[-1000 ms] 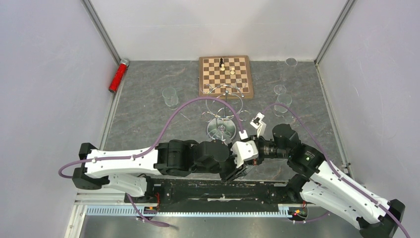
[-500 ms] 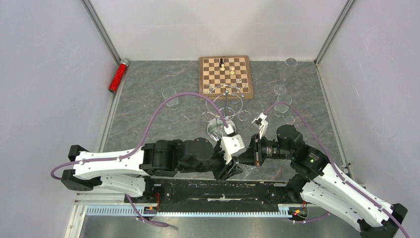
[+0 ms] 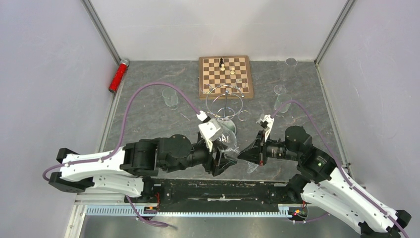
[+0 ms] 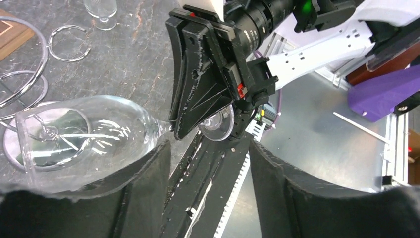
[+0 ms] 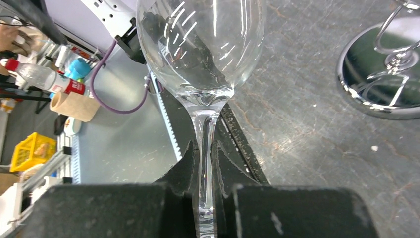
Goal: Take the wine glass off the wine glass rack
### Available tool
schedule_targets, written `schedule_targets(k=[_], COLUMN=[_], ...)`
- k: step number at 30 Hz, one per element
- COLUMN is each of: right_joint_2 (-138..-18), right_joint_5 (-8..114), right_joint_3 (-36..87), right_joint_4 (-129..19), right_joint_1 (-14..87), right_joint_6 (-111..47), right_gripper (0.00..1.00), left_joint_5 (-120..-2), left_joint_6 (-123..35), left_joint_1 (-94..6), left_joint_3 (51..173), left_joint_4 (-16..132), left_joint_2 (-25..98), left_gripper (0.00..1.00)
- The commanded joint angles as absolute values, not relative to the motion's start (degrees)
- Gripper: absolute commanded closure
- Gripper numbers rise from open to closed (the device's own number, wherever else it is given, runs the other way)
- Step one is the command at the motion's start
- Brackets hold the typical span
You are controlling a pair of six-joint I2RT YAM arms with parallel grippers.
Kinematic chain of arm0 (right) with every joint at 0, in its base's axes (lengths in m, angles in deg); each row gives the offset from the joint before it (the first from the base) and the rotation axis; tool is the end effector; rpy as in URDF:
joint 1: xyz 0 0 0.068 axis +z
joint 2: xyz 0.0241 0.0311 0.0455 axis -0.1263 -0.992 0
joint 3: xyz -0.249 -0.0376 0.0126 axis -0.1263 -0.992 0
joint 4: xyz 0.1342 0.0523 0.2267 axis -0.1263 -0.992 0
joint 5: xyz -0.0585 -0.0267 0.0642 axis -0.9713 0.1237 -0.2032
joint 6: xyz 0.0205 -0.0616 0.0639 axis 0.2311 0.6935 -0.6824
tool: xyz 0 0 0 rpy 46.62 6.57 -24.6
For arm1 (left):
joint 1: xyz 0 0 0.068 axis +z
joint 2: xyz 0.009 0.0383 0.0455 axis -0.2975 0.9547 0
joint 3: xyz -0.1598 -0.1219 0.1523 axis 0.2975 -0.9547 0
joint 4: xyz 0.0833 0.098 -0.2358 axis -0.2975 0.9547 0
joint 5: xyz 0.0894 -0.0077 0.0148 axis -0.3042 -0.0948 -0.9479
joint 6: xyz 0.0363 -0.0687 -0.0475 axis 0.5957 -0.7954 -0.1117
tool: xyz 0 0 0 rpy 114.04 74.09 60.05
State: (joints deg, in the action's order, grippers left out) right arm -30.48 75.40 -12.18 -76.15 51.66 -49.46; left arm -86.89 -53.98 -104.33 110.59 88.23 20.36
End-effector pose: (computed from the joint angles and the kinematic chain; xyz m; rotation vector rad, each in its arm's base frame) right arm 0.1166 0.1707 0.2856 -0.7353 1.9073 1.2737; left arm 0.0387 -0.2752 0.3883 0.8690 1.7782 -1.0183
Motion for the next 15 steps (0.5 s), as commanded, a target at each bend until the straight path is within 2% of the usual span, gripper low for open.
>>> schedule_targets(k=[1, 2, 6, 15], right_joint_2=[-28.45, -28.16, -26.33, -21.89], right_joint_5=[72.77, 71.77, 68.03, 62.38], right_joint_3=[-10.19, -10.1, -10.39, -13.48], right_joint_4=[-70.65, -70.87, -71.37, -68.38], right_joint_1=[51.82, 51.82, 51.83, 51.82], right_joint_6=[-42.3, -41.1, -36.38, -29.64], right_gripper=[1.0, 1.0, 1.0, 1.0], left_joint_5=[-90.59, -90.62, -86.3, -70.21], left_joint_6=[-58.89, -59.36, -62.4, -69.5], left_joint_1=[-104.25, -104.03, -99.88, -82.95], left_joint_3=[112.8, 113.29, 114.38, 111.01], left_joint_4=[87.88, 88.04, 88.48, 84.6], left_joint_2=[18.51, 18.39, 18.18, 15.34], left_gripper=[0.3, 0.27, 0.25, 0.22])
